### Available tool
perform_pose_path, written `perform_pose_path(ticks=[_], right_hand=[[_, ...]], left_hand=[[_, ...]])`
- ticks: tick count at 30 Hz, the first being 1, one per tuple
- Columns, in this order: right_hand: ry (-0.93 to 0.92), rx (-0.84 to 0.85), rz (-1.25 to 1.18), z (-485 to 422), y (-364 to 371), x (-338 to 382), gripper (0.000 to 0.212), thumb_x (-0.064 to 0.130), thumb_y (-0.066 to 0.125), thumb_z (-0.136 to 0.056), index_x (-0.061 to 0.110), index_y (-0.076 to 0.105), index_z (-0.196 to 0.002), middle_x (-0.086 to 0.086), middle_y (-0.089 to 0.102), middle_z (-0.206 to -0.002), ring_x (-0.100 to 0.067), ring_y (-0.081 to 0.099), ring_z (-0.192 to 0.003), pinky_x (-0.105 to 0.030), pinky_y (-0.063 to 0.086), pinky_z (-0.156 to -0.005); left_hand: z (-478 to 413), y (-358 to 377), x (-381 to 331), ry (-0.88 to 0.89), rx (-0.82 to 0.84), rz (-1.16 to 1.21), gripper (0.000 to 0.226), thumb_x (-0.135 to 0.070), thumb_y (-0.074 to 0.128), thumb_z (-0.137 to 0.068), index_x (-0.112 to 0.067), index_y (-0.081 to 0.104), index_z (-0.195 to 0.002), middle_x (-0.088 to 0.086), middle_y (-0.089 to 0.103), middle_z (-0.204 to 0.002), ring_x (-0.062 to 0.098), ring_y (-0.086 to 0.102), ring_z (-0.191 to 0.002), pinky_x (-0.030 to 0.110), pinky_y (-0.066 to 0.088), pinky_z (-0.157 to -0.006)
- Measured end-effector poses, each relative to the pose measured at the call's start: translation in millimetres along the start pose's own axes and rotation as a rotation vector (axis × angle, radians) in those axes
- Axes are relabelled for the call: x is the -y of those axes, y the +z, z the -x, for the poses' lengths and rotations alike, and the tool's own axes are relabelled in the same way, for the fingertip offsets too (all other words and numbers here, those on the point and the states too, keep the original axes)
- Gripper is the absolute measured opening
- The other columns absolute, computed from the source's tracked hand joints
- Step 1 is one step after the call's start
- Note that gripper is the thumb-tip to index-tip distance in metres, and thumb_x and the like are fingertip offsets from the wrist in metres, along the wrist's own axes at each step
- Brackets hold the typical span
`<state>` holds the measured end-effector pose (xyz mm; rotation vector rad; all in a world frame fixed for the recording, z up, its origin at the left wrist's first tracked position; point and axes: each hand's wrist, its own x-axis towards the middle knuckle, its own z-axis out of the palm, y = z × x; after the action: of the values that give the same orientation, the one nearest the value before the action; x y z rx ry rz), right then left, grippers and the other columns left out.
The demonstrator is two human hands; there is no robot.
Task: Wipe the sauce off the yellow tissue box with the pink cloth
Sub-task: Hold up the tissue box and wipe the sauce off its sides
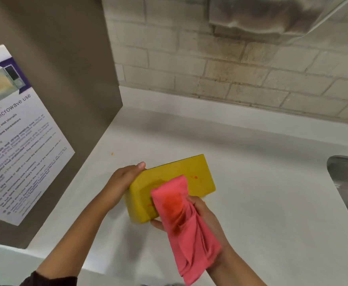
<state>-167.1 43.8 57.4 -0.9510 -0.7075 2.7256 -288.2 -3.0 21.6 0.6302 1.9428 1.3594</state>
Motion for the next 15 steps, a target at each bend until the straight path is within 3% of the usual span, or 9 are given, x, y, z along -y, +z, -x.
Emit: perform_pose_path(ticks=[1,3,5,6,8,10,12,15], right_hand=[[-0.003,0.054,-0.067,25,-21,29,0.02,0.011,0.071,-0.078,-0.004,0.059,-0.08,-0.018,0.063,-0.043,-0.019,0.06,-0.03,-0.023,0.042,-0.022],[-0.109,-0.324,0.026,22,-63,58,0.015,0.009,0.067,-0.083,-0.003,0.059,-0.078,-0.012,0.061,-0.041,-0.011,0.061,-0.037,-0.018,0.049,-0.035],[-0.35,-0.505,0.168,18,-90,73,0.029,0.008,0.044,-0.097,0.0,0.056,-0.072,-0.008,0.062,-0.05,-0.008,0.061,-0.063,-0.023,0.054,-0.072],[-0.461,-0.492,0.231,17,-93,75,0.031,0.011,0.04,-0.099,0.006,0.059,-0.075,-0.002,0.066,-0.055,-0.007,0.061,-0.068,-0.028,0.053,-0.073],[-0.67,-0.47,0.449,12,-106,78,0.036,0.015,0.038,-0.099,0.026,0.063,-0.075,0.015,0.064,-0.058,0.0,0.057,-0.056,-0.021,0.046,-0.059],[-0.828,-0.483,0.631,7,-115,85,0.04,0.016,0.037,-0.099,0.035,0.06,-0.072,0.019,0.058,-0.061,0.003,0.05,-0.053,-0.015,0.042,-0.052],[-0.965,-0.481,0.737,-5,-109,86,0.031,0.021,0.038,-0.095,0.038,0.059,-0.078,0.018,0.058,-0.069,0.006,0.052,-0.059,-0.009,0.042,-0.055],[-1.014,-0.412,0.795,-22,-104,79,0.03,0.022,0.037,-0.092,0.042,0.059,-0.087,0.019,0.064,-0.08,0.01,0.057,-0.07,-0.006,0.045,-0.06]], left_hand=[[0,-1,5,0.005,-0.008,0.032,0.046,-0.058,0.048,-0.073,-0.021,0.073,-0.084,0.003,0.073,-0.091,0.016,0.066,-0.087,0.024,0.046,-0.074],[-1,-3,13,0.032,-0.018,0.066,0.036,-0.046,0.046,-0.077,-0.021,0.071,-0.084,0.004,0.07,-0.092,0.017,0.063,-0.09,0.026,0.046,-0.077],[-1,-4,19,0.07,-0.011,0.09,0.032,-0.039,0.048,-0.079,-0.017,0.07,-0.087,0.008,0.068,-0.096,0.02,0.061,-0.094,0.028,0.044,-0.081],[-1,-5,20,0.092,-0.002,0.09,0.029,-0.034,0.051,-0.082,-0.015,0.07,-0.09,0.009,0.067,-0.1,0.021,0.06,-0.098,0.028,0.044,-0.083],[-2,-7,25,0.115,0.021,0.088,0.022,-0.023,0.054,-0.089,-0.011,0.07,-0.097,0.013,0.065,-0.107,0.023,0.058,-0.105,0.027,0.044,-0.085],[-4,-7,28,0.119,0.055,0.086,0.026,-0.018,0.049,-0.09,-0.01,0.07,-0.104,0.016,0.063,-0.111,0.024,0.058,-0.108,0.026,0.044,-0.087],[-6,-10,28,0.113,0.09,0.085,0.029,-0.018,0.047,-0.091,-0.013,0.069,-0.108,0.015,0.063,-0.112,0.021,0.058,-0.108,0.026,0.044,-0.088],[-11,-16,25,0.086,0.14,0.076,0.028,-0.021,0.047,-0.09,-0.023,0.069,-0.107,0.004,0.064,-0.107,0.012,0.061,-0.103,0.024,0.043,-0.086]])
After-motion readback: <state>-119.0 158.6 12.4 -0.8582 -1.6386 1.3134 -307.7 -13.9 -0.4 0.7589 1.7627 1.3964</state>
